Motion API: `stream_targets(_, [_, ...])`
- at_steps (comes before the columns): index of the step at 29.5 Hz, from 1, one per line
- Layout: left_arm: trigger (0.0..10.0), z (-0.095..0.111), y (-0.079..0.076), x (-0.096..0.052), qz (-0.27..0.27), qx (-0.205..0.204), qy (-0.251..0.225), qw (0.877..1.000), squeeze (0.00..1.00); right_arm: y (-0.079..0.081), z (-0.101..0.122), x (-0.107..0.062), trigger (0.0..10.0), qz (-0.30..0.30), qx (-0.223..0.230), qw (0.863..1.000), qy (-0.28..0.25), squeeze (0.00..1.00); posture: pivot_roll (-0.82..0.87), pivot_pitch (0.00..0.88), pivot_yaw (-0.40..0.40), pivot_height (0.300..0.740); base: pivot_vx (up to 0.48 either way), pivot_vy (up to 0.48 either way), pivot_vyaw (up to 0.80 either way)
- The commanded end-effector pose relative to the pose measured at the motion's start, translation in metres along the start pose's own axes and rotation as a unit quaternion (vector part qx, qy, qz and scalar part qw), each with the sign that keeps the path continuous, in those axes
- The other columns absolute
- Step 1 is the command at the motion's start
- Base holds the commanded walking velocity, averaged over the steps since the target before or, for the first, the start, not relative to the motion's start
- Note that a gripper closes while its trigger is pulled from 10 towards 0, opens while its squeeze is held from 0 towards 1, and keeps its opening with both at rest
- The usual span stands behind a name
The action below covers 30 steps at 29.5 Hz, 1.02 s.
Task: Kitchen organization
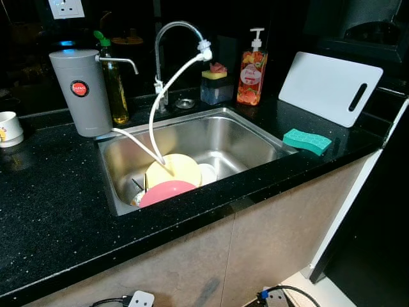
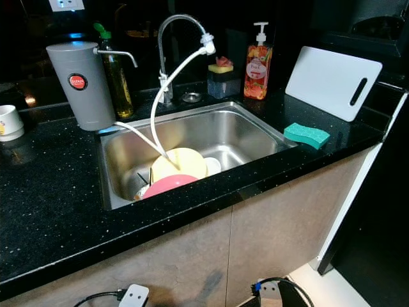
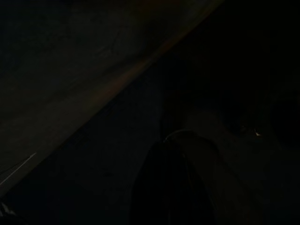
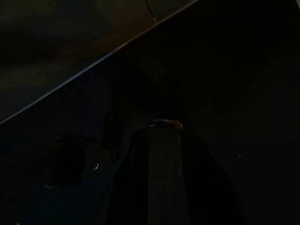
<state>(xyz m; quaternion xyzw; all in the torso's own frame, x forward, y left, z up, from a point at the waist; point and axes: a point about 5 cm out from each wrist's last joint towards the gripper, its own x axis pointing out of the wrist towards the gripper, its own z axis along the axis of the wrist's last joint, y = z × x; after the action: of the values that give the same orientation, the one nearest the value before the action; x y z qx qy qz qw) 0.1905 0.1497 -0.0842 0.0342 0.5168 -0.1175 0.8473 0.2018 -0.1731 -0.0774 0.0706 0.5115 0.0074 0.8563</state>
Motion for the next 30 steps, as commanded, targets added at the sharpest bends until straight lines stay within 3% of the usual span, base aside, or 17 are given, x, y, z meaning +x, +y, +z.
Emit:
stream_targets(1, [10.0,0.001,0.004,-0.001,0.004,0.003,0.004,1.000,0.00,0.000,-0.003,0.000,10.0,0.004,0.013,1.000,0.005,0.00,0.01,0.024,0.006,0.740,0.000,0.000,0.00])
stream_targets(7, [10.0,0.002,0.002,0.000,0.003,0.003,0.003,1.000,0.00,0.003,-0.005,0.000,10.0,0.023,0.052,0.998,0.005,0.00,0.01,0.024,0.004,0.740,0.000,0.000,0.00])
stream_targets(11, [10.0,0.003,0.001,0.000,0.003,0.003,0.003,1.000,0.00,0.001,-0.006,0.000,10.0,0.016,0.010,1.000,0.014,0.00,0.01,0.023,0.003,0.740,0.000,0.000,0.00])
stream_targets(13, [10.0,0.004,0.002,0.000,0.002,0.002,0.002,1.000,0.00,-0.003,-0.007,0.000,10.0,-0.016,-0.050,0.999,0.012,0.00,0.01,0.024,0.001,0.740,0.000,0.000,0.00])
stream_targets(15, [10.0,0.005,0.002,0.000,0.002,0.002,0.001,1.000,0.00,-0.005,-0.006,0.000,10.0,-0.025,-0.060,0.998,0.008,0.00,0.01,0.024,0.001,0.740,0.000,0.000,0.00])
stream_targets(20, [10.0,0.005,0.002,0.000,0.002,0.003,0.001,1.000,0.00,-0.004,-0.009,-0.001,10.0,-0.005,-0.037,0.999,0.017,0.00,0.01,0.023,0.000,0.740,0.000,0.000,0.00])
stream_targets(22, [10.0,0.005,0.001,0.000,0.002,0.004,0.000,1.000,0.00,-0.004,-0.011,-0.001,10.0,-0.006,-0.075,0.997,0.026,0.00,0.01,0.024,-0.001,0.740,0.000,0.000,0.00])
stream_targets(30, [10.0,0.005,0.001,0.000,0.009,0.006,0.002,1.000,0.00,0.004,-0.021,0.000,10.0,-0.005,-0.060,0.997,0.042,0.00,0.00,0.026,-0.003,0.740,0.000,0.000,0.00])
